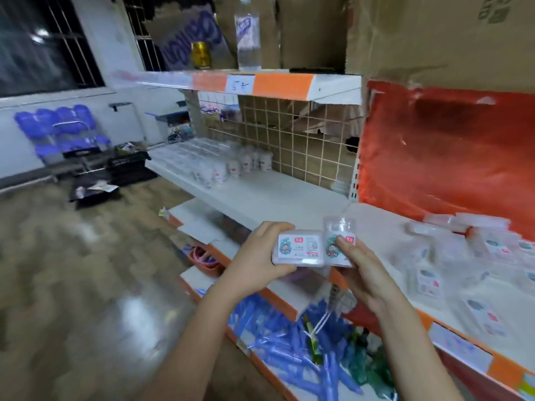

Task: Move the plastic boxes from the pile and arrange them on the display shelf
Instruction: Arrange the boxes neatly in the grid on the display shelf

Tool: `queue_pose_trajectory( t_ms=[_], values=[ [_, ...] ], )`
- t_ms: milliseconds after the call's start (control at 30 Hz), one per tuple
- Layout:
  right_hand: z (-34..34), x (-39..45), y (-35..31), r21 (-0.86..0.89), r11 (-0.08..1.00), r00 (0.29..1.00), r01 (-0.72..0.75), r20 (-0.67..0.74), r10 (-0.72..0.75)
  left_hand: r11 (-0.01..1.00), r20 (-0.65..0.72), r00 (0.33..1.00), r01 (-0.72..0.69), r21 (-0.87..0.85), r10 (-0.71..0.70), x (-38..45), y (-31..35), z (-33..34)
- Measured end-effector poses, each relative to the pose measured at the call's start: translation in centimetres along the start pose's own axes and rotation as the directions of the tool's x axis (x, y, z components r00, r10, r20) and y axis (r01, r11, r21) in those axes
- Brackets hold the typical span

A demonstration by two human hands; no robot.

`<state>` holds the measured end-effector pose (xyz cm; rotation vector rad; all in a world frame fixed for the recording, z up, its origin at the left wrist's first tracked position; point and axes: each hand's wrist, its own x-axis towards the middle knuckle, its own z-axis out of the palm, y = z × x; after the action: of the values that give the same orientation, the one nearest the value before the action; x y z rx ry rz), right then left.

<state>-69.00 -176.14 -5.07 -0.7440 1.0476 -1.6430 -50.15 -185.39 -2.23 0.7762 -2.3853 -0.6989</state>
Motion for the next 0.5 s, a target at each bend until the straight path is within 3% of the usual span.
queue_pose_trajectory(
  t_ms=[200,500],
  values=[
    [6.8,5.9,3.1,-0.041,0.997,0.996,-0.061,0.061,0.063,0.996,-0.009,0.996,0.083,0.031,-0.083,-0.3,-7.1,-5.8],
    [13.7,18.9,5.7,-0.122,0.992,0.990,-0.035,0.134,0.052,0.990,-0.002,0.999,0.040,0.139,-0.040,6.6,-17.9,-13.1]
  ],
)
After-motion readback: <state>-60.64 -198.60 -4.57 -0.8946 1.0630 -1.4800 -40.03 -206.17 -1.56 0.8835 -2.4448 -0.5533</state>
